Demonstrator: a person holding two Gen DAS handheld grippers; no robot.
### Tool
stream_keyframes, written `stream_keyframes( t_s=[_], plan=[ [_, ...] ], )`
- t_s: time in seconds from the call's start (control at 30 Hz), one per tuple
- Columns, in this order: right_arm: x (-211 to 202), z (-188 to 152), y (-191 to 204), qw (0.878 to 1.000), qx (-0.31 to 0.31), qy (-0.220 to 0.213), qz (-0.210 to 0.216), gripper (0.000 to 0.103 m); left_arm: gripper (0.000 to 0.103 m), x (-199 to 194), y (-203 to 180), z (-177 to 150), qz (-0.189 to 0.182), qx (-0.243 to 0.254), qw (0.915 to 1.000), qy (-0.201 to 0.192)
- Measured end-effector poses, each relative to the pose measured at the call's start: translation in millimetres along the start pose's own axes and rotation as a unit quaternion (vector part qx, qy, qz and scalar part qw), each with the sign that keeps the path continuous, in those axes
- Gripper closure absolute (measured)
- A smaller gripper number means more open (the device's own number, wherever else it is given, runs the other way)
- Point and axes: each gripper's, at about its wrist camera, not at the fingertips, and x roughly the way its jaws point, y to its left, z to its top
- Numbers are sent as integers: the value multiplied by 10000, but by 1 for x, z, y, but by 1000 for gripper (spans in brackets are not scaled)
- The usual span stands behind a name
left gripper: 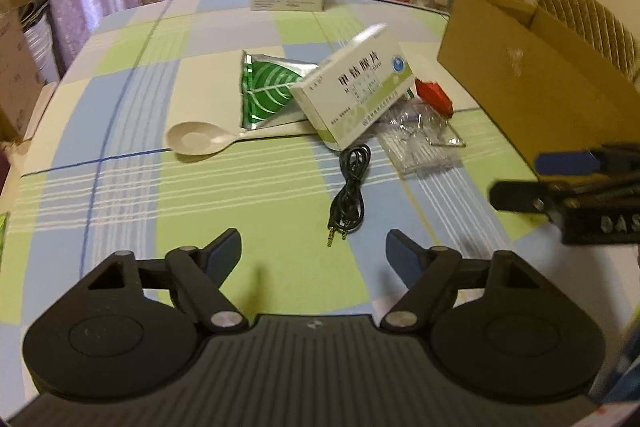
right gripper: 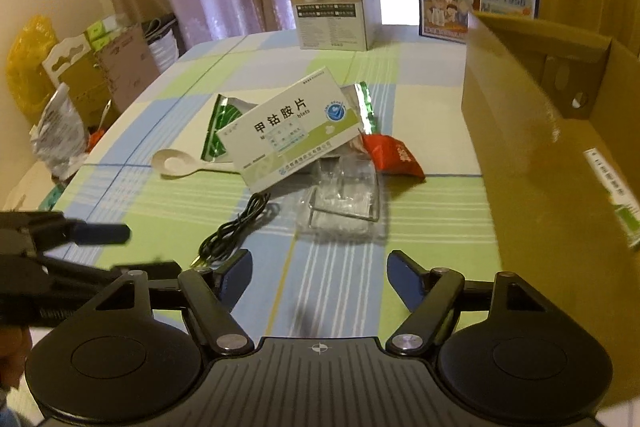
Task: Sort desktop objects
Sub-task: 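Withdraw both tools back over the table, then move the right tool to the clear plastic tray while the left tool approaches the black cable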
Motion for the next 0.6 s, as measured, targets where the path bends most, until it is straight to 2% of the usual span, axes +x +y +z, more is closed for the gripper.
stream_keyframes(
  t_s=[0.1, 0.2, 0.33, 0.5, 0.57, 0.6],
  plan=[
    [13, 1, -6, 9999, 121, 46, 18, 31, 39, 15, -3, 0, -122, 128, 9998, 0],
    [22, 4, -13, 9997, 202, 100, 10, 31, 43, 29, -7, 1, -210, 270, 9994, -49],
    [33, 10, -20, 9995, 291, 117, 62, 31, 46, 41, -11, 5, -231, 284, 9991, -193],
    [42, 16, -25, 9995, 294, 73, 97, 31, 51, 56, -15, 10, -184, 446, 9987, -189],
    [46, 17, -24, 9996, 258, 55, 81, 31, 55, 60, -15, 11, -127, 449, 9987, -194],
    [48, 17, -24, 9997, 251, 42, 65, 31, 61, 62, -15, 12, -114, 430, 9988, -190]
  ],
)
